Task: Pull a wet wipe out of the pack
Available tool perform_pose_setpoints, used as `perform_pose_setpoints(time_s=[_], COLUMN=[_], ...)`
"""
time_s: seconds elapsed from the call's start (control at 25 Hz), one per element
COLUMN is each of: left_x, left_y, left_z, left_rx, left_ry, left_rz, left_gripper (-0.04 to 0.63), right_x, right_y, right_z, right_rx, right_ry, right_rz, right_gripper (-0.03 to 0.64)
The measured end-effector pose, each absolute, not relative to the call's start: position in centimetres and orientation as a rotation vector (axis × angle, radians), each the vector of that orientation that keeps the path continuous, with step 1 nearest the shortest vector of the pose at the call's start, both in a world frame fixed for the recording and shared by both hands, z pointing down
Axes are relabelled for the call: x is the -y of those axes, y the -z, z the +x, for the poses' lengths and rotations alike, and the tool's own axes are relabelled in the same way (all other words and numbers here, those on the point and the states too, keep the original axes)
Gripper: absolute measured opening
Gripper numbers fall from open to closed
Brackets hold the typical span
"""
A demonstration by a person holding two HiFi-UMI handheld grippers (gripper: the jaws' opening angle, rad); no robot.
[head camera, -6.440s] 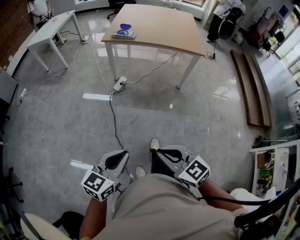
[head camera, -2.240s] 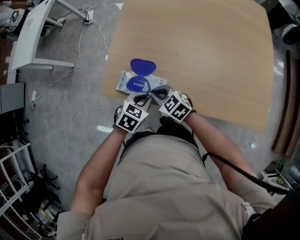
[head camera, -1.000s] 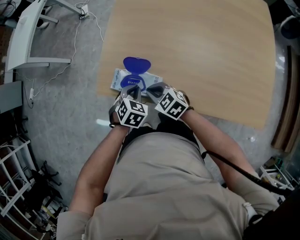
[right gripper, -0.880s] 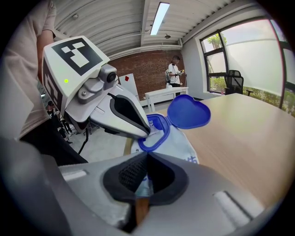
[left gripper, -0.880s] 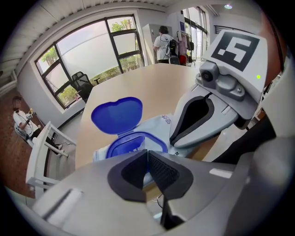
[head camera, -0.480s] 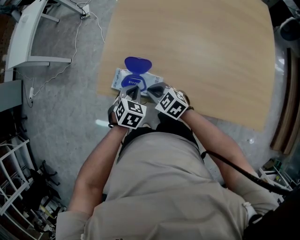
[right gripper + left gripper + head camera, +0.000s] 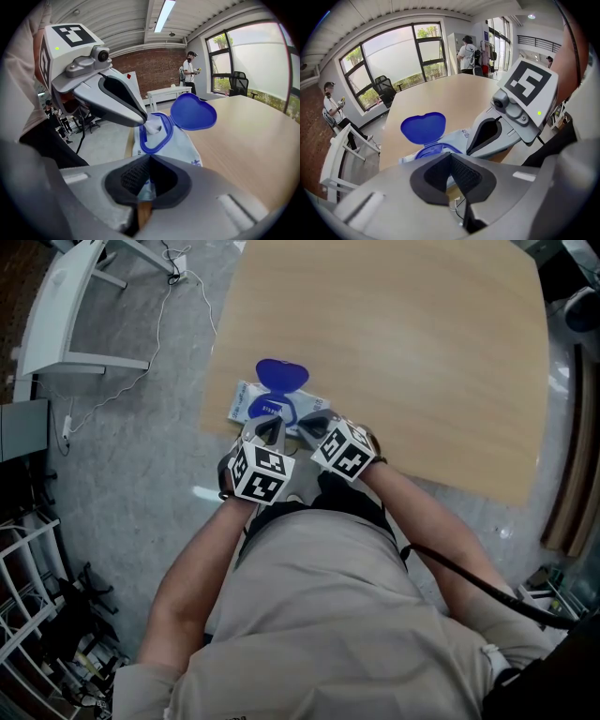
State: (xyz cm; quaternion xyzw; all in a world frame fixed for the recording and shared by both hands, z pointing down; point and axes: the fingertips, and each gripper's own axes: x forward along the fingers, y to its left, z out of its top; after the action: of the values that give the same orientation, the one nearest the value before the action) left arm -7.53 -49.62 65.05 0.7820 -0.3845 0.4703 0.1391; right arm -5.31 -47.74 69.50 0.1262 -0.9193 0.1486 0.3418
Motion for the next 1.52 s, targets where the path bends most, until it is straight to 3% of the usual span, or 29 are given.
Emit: perform_pose_setpoints(time_s=[1.52], left_x=[48.6], left_y=[-52.3], left_z=[-7.7], left_rx=[1.2], left_ry=[-0.994], left_rz=[2.453], left_gripper=[0.006], right_x=[47.0], right_y=[-68.2], right_z=[-5.4], right_rx=[2.333], right_ry=[-0.347], right_rz=[0.345], right_gripper=[0.002])
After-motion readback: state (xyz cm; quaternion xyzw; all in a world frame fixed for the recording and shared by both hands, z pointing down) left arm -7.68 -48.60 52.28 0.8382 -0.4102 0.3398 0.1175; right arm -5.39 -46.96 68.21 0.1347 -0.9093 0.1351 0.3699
